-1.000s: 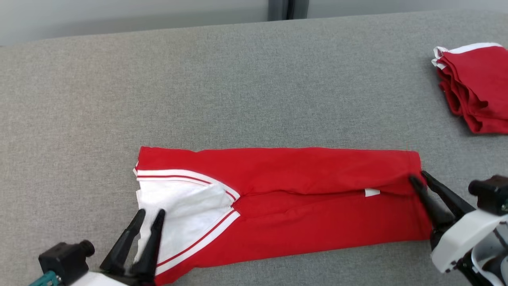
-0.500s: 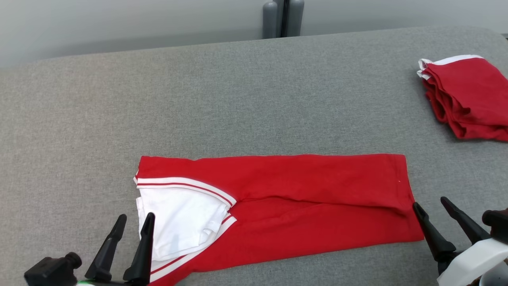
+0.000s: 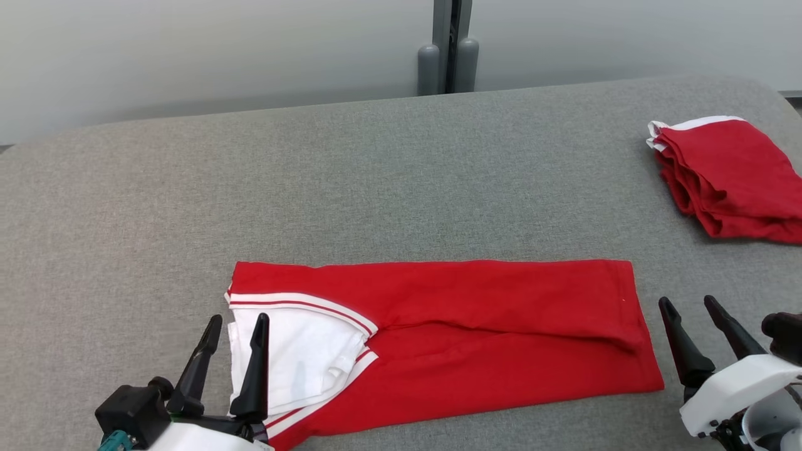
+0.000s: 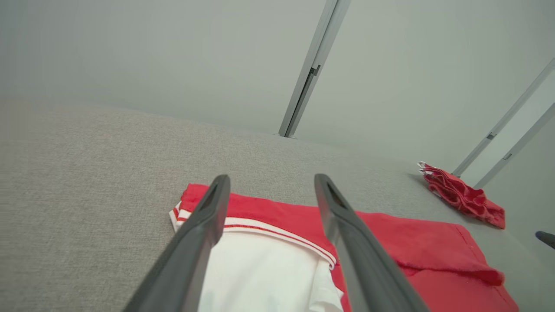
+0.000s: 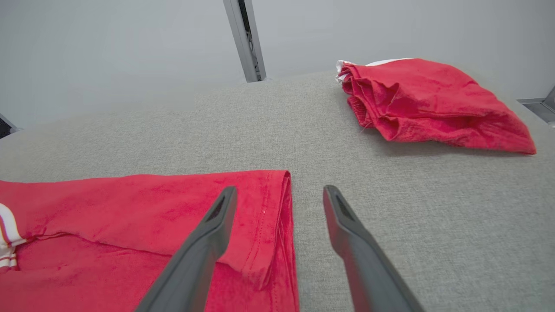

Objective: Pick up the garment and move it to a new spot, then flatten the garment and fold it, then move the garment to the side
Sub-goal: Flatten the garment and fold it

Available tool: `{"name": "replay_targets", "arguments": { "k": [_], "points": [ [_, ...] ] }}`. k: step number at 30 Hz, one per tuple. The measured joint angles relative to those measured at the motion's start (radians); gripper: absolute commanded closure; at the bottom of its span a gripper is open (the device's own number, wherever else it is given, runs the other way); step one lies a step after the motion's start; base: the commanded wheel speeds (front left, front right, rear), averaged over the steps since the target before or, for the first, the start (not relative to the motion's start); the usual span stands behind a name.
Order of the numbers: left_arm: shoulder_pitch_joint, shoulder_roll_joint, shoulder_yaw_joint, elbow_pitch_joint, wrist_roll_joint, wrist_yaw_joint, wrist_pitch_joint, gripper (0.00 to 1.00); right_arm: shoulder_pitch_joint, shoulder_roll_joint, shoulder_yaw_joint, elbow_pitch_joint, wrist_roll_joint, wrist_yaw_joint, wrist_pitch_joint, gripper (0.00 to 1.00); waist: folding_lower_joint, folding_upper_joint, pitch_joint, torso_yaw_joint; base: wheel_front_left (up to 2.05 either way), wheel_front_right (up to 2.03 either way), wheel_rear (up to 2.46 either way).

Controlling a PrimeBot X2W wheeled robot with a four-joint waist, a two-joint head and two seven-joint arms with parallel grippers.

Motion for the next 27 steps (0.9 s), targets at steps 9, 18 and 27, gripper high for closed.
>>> {"name": "replay_targets", "arguments": {
  "k": [9, 18, 27],
  "points": [
    [-0.026, -0.033, 0.011, 0.121, 0.027, -0.010, -0.043, 0.00, -0.064, 0.050, -0.018, 0.187, -0.038, 0.000, 0.000, 0.00, 0.0000, -0.0001, -0.027, 0.041, 0.00, 0.00, 0.00],
    [-0.047, -0.058, 0.019, 0.153, 0.037, -0.030, -0.051, 0.00, -0.158, 0.072, -0.005, 0.403, -0.075, 0.000, 0.015, 0.00, 0.0000, 0.0000, -0.020, 0.071, 0.00, 0.00, 0.00],
    [-0.049, -0.067, 0.035, 0.163, 0.046, -0.041, -0.053, 0.00, -0.192, 0.064, 0.027, 0.489, -0.080, 0.000, 0.054, 0.32, 0.0000, -0.0001, -0.009, 0.076, 0.00, 0.00, 0.00]
  ]
}}
